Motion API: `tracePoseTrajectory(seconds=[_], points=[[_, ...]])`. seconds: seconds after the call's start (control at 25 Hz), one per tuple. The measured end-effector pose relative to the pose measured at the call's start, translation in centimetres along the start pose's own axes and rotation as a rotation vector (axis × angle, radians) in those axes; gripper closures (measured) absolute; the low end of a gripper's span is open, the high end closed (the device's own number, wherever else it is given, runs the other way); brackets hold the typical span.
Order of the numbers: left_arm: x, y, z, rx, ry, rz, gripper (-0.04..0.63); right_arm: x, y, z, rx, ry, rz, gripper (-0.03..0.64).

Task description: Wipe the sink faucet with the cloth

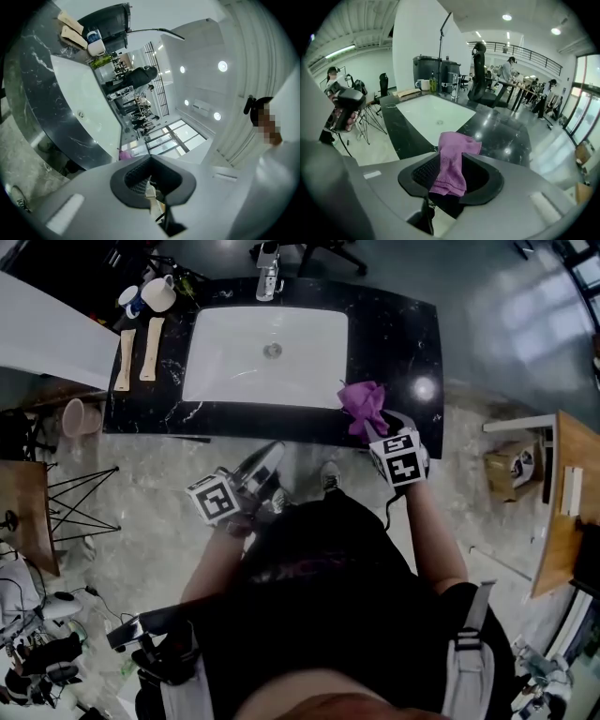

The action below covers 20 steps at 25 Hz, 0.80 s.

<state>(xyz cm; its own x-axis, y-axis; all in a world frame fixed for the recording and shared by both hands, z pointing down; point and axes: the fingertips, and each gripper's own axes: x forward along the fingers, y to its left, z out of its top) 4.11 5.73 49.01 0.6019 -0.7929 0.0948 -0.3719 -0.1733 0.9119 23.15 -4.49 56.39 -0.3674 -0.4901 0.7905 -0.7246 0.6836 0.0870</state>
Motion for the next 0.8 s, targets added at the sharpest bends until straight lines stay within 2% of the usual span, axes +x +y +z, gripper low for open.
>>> tracePoseTrajectory(seconds=[0.32, 0.6, 0.8], points=[[-2.0, 0.9, 0.8, -0.018, -0.032, 0.0, 0.595, 4.5, 0.5, -1.5, 0.091, 0.142, 0.008, 0.442], [-4.7, 2.1, 2.3, -0.039, -0.058, -0.014, 0.595, 5.5, 1.0, -1.6, 0.25, 0.171, 0.098, 0.5], [-5.3, 2.1, 2.6, -0.03, -0.058, -0.039, 0.595, 5.4, 0.2, -2.3, 0.385, 0.122, 0.171, 0.549]])
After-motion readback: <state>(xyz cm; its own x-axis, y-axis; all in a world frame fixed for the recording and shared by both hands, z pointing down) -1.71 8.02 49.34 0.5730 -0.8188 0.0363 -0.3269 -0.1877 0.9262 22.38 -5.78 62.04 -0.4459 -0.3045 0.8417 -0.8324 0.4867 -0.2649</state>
